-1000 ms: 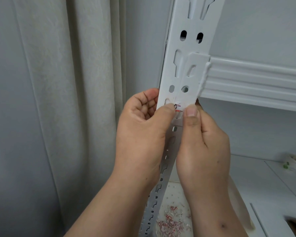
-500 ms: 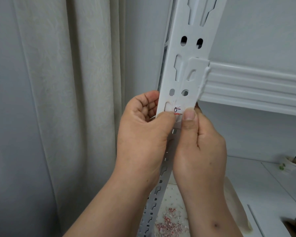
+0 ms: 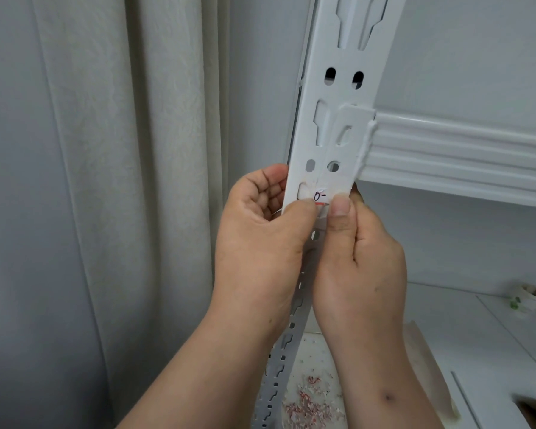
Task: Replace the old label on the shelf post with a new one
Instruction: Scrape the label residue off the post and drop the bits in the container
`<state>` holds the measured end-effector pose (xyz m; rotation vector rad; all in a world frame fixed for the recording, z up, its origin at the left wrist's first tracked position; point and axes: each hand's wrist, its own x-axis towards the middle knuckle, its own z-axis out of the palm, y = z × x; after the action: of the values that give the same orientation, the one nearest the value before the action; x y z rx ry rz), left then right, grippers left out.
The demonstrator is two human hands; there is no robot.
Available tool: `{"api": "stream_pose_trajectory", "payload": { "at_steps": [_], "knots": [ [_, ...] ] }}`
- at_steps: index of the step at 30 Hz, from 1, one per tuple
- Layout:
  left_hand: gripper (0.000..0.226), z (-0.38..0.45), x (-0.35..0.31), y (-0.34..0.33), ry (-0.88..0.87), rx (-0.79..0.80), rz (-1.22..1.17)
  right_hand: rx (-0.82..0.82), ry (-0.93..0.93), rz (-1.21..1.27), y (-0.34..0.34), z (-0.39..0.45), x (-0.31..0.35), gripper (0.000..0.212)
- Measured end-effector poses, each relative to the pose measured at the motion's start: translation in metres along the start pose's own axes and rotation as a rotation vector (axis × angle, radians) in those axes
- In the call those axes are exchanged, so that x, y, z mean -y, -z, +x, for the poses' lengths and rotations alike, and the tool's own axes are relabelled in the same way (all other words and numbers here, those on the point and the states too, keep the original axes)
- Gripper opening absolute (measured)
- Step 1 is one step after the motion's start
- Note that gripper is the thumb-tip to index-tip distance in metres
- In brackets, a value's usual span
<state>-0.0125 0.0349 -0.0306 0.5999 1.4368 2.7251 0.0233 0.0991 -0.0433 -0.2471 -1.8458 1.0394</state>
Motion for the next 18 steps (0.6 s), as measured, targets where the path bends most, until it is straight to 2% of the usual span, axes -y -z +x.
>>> {"api": "stream_pose_trajectory", "payload": {
  "at_steps": [18],
  "knots": [
    [0.036,-0.0031,-0.0049,-0.0035,0.012,-0.019,0.012,0.037,-0.015,0.043,0.0021,-0.0018,0.0029,0.029]
  ]
}}
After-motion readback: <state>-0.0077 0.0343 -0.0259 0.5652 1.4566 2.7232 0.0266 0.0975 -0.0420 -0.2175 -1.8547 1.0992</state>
